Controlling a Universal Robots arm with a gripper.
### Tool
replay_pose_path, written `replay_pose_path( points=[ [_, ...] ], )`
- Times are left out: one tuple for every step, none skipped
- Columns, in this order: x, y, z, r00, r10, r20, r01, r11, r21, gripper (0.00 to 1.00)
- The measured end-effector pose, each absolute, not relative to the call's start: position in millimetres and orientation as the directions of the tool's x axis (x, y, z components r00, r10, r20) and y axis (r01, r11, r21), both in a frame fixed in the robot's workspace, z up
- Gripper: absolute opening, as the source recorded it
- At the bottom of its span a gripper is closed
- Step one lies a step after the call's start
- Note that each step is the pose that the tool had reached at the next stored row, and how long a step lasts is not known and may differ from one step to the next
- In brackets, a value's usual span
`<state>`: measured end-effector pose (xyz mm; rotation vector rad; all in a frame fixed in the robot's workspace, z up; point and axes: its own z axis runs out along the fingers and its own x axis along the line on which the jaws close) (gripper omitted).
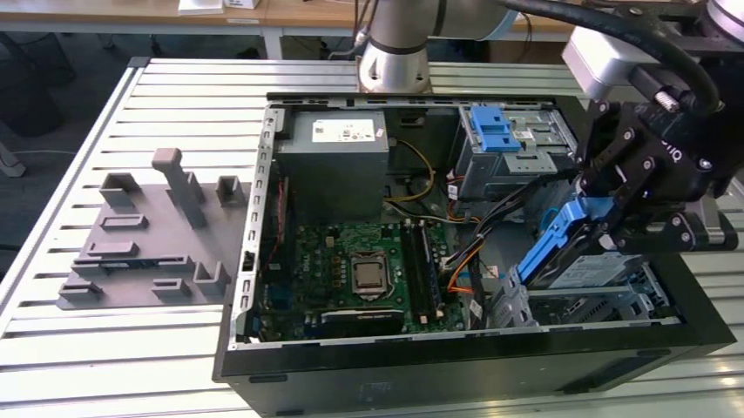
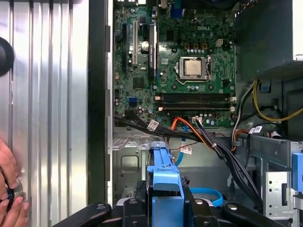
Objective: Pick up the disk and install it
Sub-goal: 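Insert the disk into the insertion slot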
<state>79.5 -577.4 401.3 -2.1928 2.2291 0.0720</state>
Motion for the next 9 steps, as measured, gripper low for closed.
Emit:
replay_pose_path(
  points=[
    [79.5, -577.4, 400.2, -0.017, -0.999, -0.042, -1.000, 0.016, 0.023, 0.36],
    [79.5, -577.4, 399.0, -0.017, -0.999, -0.042, -1.000, 0.016, 0.023, 0.36],
    [79.5, -577.4, 397.9, -0.017, -0.999, -0.042, -1.000, 0.016, 0.023, 0.36],
    [79.5, -577.4, 396.6, -0.017, -0.999, -0.042, -1.000, 0.016, 0.023, 0.36],
    [79.5, -577.4, 395.4, -0.017, -0.999, -0.042, -1.000, 0.016, 0.023, 0.36],
    [79.5, -577.4, 394.2, -0.017, -0.999, -0.042, -1.000, 0.016, 0.023, 0.36],
    [79.5, -577.4, 392.9, -0.017, -0.999, -0.042, -1.000, 0.016, 0.023, 0.36],
    [79.5, -577.4, 391.7, -0.017, -0.999, -0.042, -1.000, 0.016, 0.023, 0.36],
    [79.5, -577.4, 390.6, -0.017, -0.999, -0.042, -1.000, 0.016, 0.023, 0.36]
  ],
)
